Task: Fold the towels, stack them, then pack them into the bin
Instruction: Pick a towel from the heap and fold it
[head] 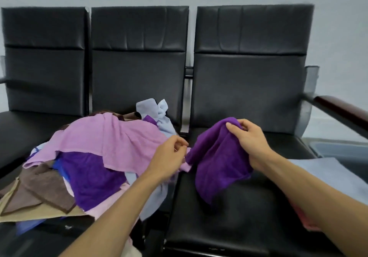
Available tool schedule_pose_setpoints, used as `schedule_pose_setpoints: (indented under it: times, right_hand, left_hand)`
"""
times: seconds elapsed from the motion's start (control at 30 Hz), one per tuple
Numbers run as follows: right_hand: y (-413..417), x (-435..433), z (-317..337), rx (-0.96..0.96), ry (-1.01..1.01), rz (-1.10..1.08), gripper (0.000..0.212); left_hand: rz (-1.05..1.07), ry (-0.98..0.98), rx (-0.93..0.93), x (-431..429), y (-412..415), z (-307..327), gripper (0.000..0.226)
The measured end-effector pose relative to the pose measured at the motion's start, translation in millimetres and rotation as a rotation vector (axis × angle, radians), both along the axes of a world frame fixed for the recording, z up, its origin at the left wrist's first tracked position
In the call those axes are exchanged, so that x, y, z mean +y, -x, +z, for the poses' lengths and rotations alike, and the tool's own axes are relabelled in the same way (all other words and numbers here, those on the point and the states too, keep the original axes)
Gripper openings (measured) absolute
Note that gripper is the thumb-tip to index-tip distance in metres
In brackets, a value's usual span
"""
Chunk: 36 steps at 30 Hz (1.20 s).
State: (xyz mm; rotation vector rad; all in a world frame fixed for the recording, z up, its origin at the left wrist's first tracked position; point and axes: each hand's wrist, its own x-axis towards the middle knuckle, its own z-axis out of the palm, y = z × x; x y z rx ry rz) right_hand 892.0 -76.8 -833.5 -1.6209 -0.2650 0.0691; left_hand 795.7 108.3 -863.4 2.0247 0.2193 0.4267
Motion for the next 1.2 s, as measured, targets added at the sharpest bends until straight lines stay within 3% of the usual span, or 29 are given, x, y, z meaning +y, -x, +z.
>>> schedule_pose_setpoints:
  times: [0.07, 0.23, 0.3, 0.37, 0.43, 0.5, 0.57, 0.63, 0.7, 0.8, 0.9, 1.03, 1.1, 1.2]
  right_hand:
    - [5.7, -32.5, -2.5, 0.167, -0.047, 0.000, 0.014]
    - [11.1, -95.4, -22.9, 0.497, -0.280, 0.058, 0.006]
    - [5.8, -106.8, -31.2, 0.562, -0.366, 0.017, 0.011]
    - [2.7, -107.7, -34.7, 0.571, -0.417, -0.033, 0.016]
    - [1.2, -102.2, -33.6, 0.546, -0.432, -0.048, 0.018]
    - [-0.2, -97.9, -32.6, 0.564, -0.472, -0.046, 0.018]
    - [-0.8, -97.8, -32.0, 0.555, -0.469, -0.061, 0.021]
    - [-1.9, -103.2, -32.5, 0.486, -0.408, -0.100, 0.036]
    - [1.8, -110.1, -29.9, 0.386, -0.314, -0.092, 0.051]
    - [12.2, -114.3, -22.7, 0.191, -0.186, 0.109, 0.050]
    - [20.4, -109.1, -20.6, -0.043, 0.068, 0.259, 0.049]
    - [19.3, -94.0, -37.2, -0.498, 0.648, 0.016, 0.016]
    - [10.5, -99.0, -38.3, -0.695, 0.722, -0.122, 0.005]
    - [-5.3, -118.1, -27.1, -0.764, 0.817, -0.235, 0.007]
  left_hand:
    - [-0.164, 0.040, 0.032, -23.0, -6.3, 0.5, 0.020]
    - [-0.535, -0.045, 0.164, -69.7, -24.9, -17.0, 0.010]
    - [-0.574, -0.059, 0.224, -82.3, -30.3, -21.8, 0.021]
    - [-0.565, -0.115, 0.306, -93.7, -35.8, -24.9, 0.052]
    - [-0.555, -0.205, 0.355, -104.4, -38.0, -26.1, 0.070]
    - [-0.535, -0.304, 0.332, -113.7, -39.9, -29.6, 0.063]
    - [-0.498, -0.398, 0.234, -116.5, -43.5, -33.8, 0.040]
    - [-0.443, -0.364, 0.163, -114.6, -47.0, -34.5, 0.016]
    - [-0.364, -0.200, 0.143, -110.2, -49.4, -31.8, 0.015]
    - [-0.257, 0.043, 0.067, -103.7, -50.1, -21.7, 0.018]
    - [-0.170, 0.129, -0.009, -101.2, -49.0, -10.9, 0.019]
    - [-0.201, 0.020, -0.061, -96.8, -47.3, -4.9, 0.016]
    - [-0.195, -0.166, -0.080, -87.5, -49.8, -3.4, 0.009]
    - [-0.189, -0.381, -0.129, -69.4, -50.4, -1.6, 0.001]
